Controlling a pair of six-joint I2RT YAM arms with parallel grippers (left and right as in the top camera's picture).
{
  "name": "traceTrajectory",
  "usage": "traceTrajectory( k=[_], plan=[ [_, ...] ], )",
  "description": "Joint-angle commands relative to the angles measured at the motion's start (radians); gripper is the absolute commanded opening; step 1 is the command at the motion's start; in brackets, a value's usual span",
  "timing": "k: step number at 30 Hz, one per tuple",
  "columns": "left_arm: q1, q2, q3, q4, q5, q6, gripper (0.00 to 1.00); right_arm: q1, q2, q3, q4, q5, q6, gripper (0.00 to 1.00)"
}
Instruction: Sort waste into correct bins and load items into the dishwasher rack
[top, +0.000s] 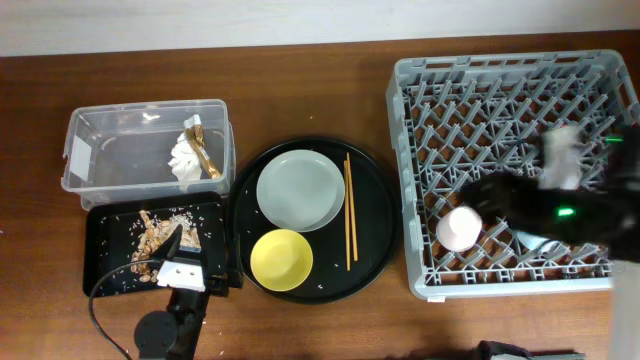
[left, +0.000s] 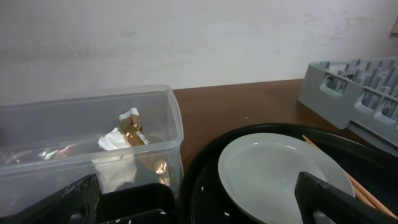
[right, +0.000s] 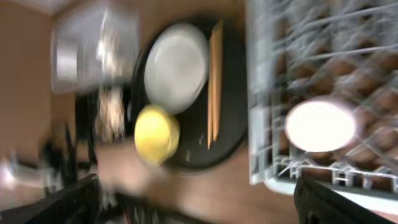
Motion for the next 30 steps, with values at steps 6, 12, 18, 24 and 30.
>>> traceTrajectory(
  k=[6, 12, 18, 24, 30],
  plan=[
    [0.001, -0.007, -0.006, 0.0, 0.014, 0.015, 0.99, 0.704, 0.055, -0.301, 0.387, 0.5, 0.378, 0.99],
    [0.001, -0.007, -0.006, -0.001, 0.014, 0.015, 0.99, 0.772, 0.323, -0.421, 0.664, 0.479, 0.492, 0.96],
    [0.001, -0.007, -0.006, -0.001, 0.014, 0.015, 0.99, 0.772, 0.539, -0.421, 0.811, 0.542, 0.51, 0.57],
    [0.001, -0.006, -0.006, -0.001, 0.014, 0.015, 0.99, 0.773, 0.616, -0.421, 0.853, 0.591, 0.634, 0.48],
    [0.001, -0.007, -0.006, 0.0, 0.014, 0.015, 0.99, 0.772, 0.651, -0.421, 0.859, 0.65, 0.684, 0.36]
  ],
)
